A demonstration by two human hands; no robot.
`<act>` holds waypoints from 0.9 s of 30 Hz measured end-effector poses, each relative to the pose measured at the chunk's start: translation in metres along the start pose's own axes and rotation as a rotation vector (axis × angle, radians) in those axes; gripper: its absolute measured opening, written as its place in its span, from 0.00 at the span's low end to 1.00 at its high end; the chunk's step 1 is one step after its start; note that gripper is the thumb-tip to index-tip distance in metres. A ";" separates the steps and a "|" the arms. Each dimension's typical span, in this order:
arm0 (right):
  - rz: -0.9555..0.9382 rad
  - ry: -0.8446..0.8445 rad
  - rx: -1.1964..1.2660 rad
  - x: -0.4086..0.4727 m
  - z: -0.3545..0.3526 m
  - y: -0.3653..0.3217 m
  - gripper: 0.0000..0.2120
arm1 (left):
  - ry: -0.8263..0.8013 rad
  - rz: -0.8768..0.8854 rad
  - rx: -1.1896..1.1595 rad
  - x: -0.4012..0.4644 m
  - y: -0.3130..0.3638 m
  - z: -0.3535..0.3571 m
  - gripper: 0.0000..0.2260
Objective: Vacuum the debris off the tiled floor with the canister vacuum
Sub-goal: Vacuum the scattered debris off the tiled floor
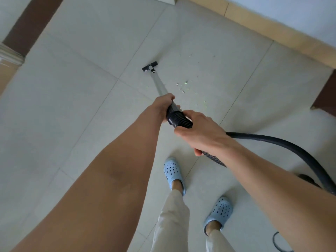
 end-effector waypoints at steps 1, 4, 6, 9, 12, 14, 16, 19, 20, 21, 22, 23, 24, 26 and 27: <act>0.004 -0.008 0.038 -0.006 0.002 0.004 0.17 | 0.010 0.009 0.014 -0.004 -0.005 0.001 0.11; 0.007 -0.023 0.114 -0.023 0.008 0.019 0.16 | 0.041 0.024 0.048 -0.018 -0.022 0.003 0.18; 0.010 -0.038 0.139 -0.033 0.014 0.028 0.15 | 0.048 0.019 0.037 -0.025 -0.036 0.004 0.18; 0.010 -0.063 0.158 -0.046 0.022 0.043 0.14 | 0.054 0.000 0.037 -0.039 -0.056 0.007 0.12; 0.011 -0.092 0.197 -0.059 0.027 0.059 0.15 | 0.051 -0.010 0.034 -0.052 -0.074 0.012 0.11; 0.010 -0.105 0.226 -0.065 0.030 0.070 0.17 | 0.065 -0.001 0.045 -0.059 -0.084 0.016 0.15; 0.009 -0.115 0.232 -0.071 0.032 0.079 0.18 | 0.068 0.001 0.045 -0.066 -0.093 0.021 0.17; -0.013 -0.107 0.179 -0.087 0.031 0.091 0.17 | 0.061 0.000 0.014 -0.076 -0.109 0.029 0.18; -0.022 -0.096 0.139 -0.094 0.029 0.094 0.16 | 0.054 -0.004 -0.006 -0.079 -0.115 0.032 0.17; -0.031 -0.081 0.087 -0.101 0.026 0.098 0.14 | 0.048 -0.005 -0.026 -0.082 -0.121 0.036 0.17; -0.042 -0.063 0.029 -0.108 0.024 0.101 0.12 | 0.043 -0.005 -0.050 -0.085 -0.128 0.041 0.17; -0.055 -0.044 -0.031 -0.115 0.021 0.106 0.11 | 0.036 -0.007 -0.075 -0.089 -0.135 0.047 0.15; -0.072 -0.022 -0.088 -0.122 0.019 0.111 0.11 | 0.023 -0.009 -0.106 -0.092 -0.141 0.054 0.13; -0.100 0.029 -0.195 -0.129 0.015 0.119 0.14 | -0.006 -0.004 -0.173 -0.094 -0.150 0.066 0.08; -0.110 0.055 -0.249 -0.131 0.013 0.124 0.16 | -0.014 0.001 -0.205 -0.094 -0.154 0.072 0.08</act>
Point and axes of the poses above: each hand's wrist, its own x-axis towards the middle knuckle, its own z-axis out of the palm, y = z × x, the point moved 3 cm from there along x, towards the middle knuckle, and after that the axes turned 2 degrees about x, right-handed, at the moved point
